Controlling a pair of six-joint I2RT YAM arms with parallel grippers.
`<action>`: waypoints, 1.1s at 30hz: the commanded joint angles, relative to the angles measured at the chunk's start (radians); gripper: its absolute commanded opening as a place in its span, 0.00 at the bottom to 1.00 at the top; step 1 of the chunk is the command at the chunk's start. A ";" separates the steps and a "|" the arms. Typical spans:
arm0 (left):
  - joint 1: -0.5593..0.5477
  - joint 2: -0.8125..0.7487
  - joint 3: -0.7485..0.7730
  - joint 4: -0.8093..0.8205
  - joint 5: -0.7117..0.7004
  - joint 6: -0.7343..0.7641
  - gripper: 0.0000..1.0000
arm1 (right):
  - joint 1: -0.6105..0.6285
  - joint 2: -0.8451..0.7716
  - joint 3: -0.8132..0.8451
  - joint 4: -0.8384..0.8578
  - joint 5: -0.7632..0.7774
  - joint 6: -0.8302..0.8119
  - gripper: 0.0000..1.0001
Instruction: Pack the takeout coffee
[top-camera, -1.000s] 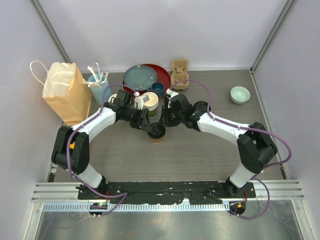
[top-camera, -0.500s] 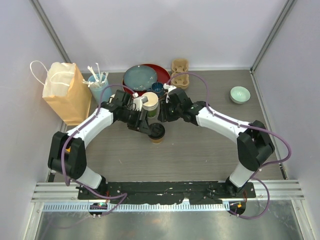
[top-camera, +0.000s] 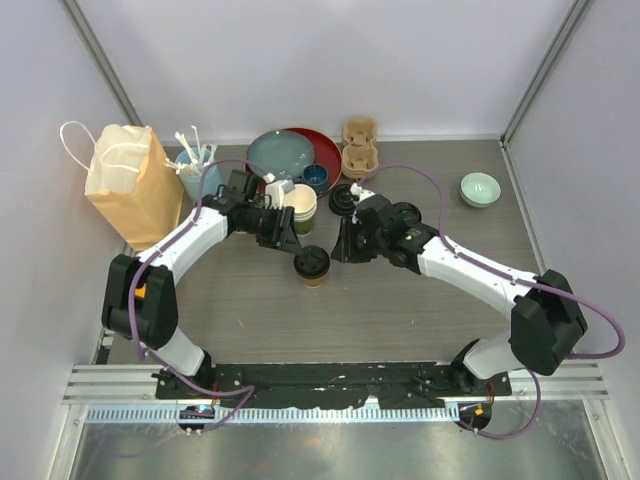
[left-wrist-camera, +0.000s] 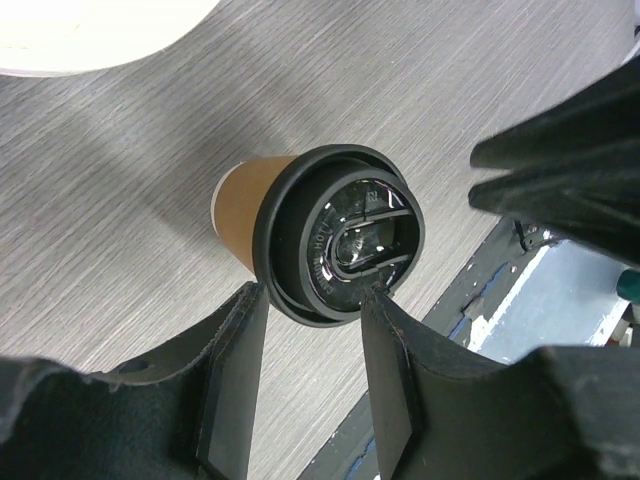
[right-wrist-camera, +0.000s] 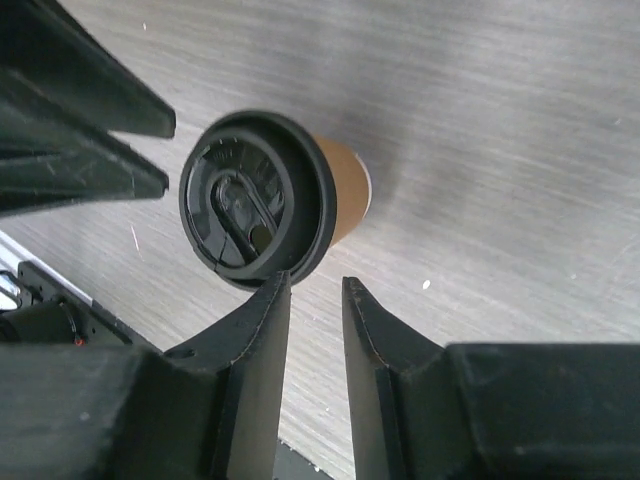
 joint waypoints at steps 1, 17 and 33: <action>-0.001 0.023 0.027 0.052 0.021 -0.028 0.46 | 0.017 -0.004 -0.029 0.040 -0.045 0.069 0.34; -0.019 0.042 -0.008 0.067 0.028 -0.039 0.42 | 0.017 0.087 -0.059 0.126 -0.128 0.095 0.36; -0.021 0.078 -0.125 0.011 0.021 0.015 0.20 | 0.005 0.156 -0.197 0.221 -0.133 0.138 0.22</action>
